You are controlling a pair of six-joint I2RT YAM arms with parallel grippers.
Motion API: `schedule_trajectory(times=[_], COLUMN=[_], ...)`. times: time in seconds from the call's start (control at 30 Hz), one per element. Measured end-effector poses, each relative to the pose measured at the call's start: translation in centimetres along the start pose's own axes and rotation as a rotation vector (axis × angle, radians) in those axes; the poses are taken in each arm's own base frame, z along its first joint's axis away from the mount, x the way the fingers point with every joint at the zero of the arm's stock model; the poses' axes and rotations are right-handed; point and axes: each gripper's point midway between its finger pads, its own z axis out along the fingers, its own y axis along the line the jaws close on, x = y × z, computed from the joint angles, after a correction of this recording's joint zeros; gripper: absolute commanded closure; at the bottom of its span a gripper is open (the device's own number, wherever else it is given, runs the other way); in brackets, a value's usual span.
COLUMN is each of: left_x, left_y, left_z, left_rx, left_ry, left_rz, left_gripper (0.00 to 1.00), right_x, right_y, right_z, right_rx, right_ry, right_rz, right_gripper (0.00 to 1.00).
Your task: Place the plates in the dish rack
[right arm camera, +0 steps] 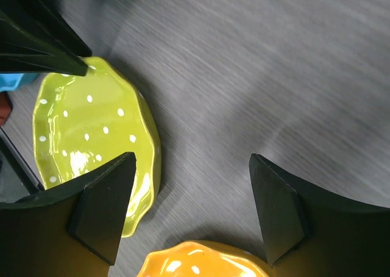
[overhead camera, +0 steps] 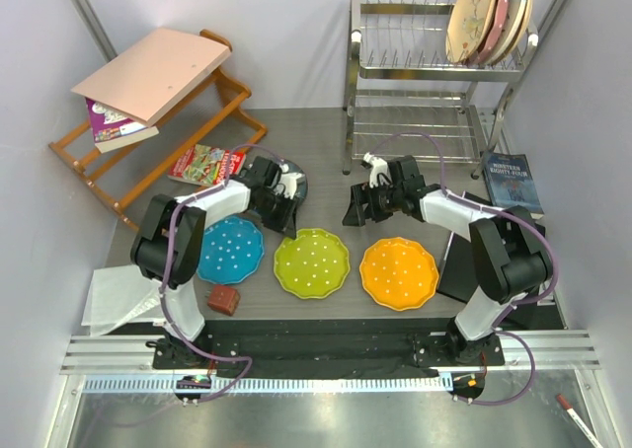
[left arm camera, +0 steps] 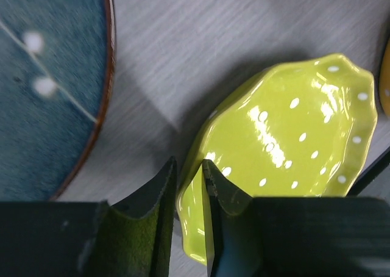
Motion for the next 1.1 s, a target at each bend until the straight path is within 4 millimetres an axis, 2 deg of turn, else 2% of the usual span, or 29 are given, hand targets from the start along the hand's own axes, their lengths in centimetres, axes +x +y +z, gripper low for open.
schedule_trajectory(times=[0.13,0.37,0.5,0.57,0.63,0.77,0.83,0.9,1.0,1.1], left_x=[-2.0,-6.4,-6.7,-6.7,-6.3,-5.9,-5.4,-4.0,-1.5,0.2], left_y=[0.5,1.5,1.2,0.9,0.9,1.0,1.1,1.1,1.4,1.6], left_z=[0.2,1.5,1.3,0.8,-0.7,-5.1,-6.3,-6.4,-5.4,-4.8], left_rx=[-0.012,-0.015,0.0,-0.001,-0.031,-0.087,-0.098,-0.102,-0.102,-0.109], left_ry=[-0.029,-0.087,-0.093,-0.104,-0.119,-0.193,-0.218,-0.206,-0.149,-0.108], left_rz=[0.011,0.032,0.028,0.03,0.032,0.026,0.018,-0.007,-0.04,-0.062], left_gripper=[0.76,0.73,0.46,0.42,0.39,0.4,0.41,0.42,0.43,0.44], right_x=[-1.4,-1.7,-1.4,-1.2,-0.9,-0.3,0.0,0.2,0.4,0.3], right_y=[0.2,0.0,-0.2,-0.3,-0.3,-0.2,-0.1,0.0,0.3,0.8], right_z=[-0.1,0.0,0.1,0.1,0.1,0.1,0.1,0.1,0.2,0.2], right_rx=[-0.002,0.006,0.013,0.016,0.017,0.013,0.009,0.003,-0.016,-0.044], right_ry=[-0.035,-0.046,-0.045,-0.041,-0.038,-0.029,-0.023,-0.02,-0.016,-0.017], right_rz=[-0.021,-0.021,-0.017,-0.013,-0.009,0.014,0.026,0.032,0.041,0.049], right_gripper=[0.2,0.2,0.2,0.2,0.19,0.2,0.2,0.2,0.21,0.22])
